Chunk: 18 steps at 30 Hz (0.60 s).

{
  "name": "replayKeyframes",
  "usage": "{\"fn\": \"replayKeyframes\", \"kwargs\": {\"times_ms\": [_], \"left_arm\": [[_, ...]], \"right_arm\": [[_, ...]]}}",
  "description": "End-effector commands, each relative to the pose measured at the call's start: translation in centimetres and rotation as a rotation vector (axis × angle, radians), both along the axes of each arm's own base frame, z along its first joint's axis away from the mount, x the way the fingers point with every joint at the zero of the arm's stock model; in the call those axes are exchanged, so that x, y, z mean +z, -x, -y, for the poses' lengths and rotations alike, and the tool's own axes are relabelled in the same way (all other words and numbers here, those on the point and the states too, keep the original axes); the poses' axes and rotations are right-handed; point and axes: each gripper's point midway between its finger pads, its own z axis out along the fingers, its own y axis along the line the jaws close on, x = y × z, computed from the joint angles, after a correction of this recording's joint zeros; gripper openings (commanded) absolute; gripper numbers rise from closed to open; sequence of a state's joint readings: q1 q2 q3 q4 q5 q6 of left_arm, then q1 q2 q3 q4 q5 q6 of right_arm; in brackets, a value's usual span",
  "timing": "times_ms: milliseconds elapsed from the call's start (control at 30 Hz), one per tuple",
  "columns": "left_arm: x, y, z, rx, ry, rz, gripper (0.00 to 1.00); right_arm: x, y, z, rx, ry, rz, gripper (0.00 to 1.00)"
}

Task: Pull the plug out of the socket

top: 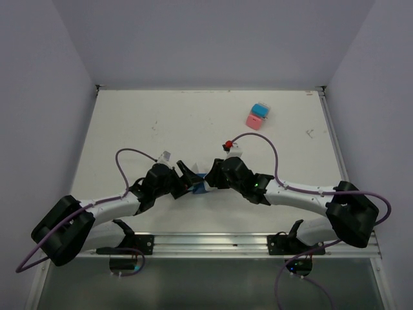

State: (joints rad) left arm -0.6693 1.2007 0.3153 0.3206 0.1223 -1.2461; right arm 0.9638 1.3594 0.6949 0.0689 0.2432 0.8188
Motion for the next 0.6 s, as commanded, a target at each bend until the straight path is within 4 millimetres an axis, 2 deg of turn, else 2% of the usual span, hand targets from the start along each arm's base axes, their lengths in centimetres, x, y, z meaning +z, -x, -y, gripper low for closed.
{"fn": "replayKeyframes", "kwargs": {"times_ms": [0,167,467,567], "left_arm": [[1.3,-1.1,0.5,0.027,0.045,0.059,0.85],[0.5,-0.7,0.1,0.031,0.031,0.046,0.75],[0.2,-0.5,-0.5,0.034,0.009,0.071,0.42],[0.2,-0.5,-0.7,0.039,0.003,0.081,0.38]], "right_arm": [[1.1,-0.3,-1.3,-0.001,-0.084,0.016,0.0],[1.0,-0.2,-1.3,-0.001,-0.088,0.012,0.0],[0.8,0.0,-1.6,0.012,-0.097,0.004,0.0],[1.1,0.0,-1.7,0.012,-0.11,0.003,0.0]]}}
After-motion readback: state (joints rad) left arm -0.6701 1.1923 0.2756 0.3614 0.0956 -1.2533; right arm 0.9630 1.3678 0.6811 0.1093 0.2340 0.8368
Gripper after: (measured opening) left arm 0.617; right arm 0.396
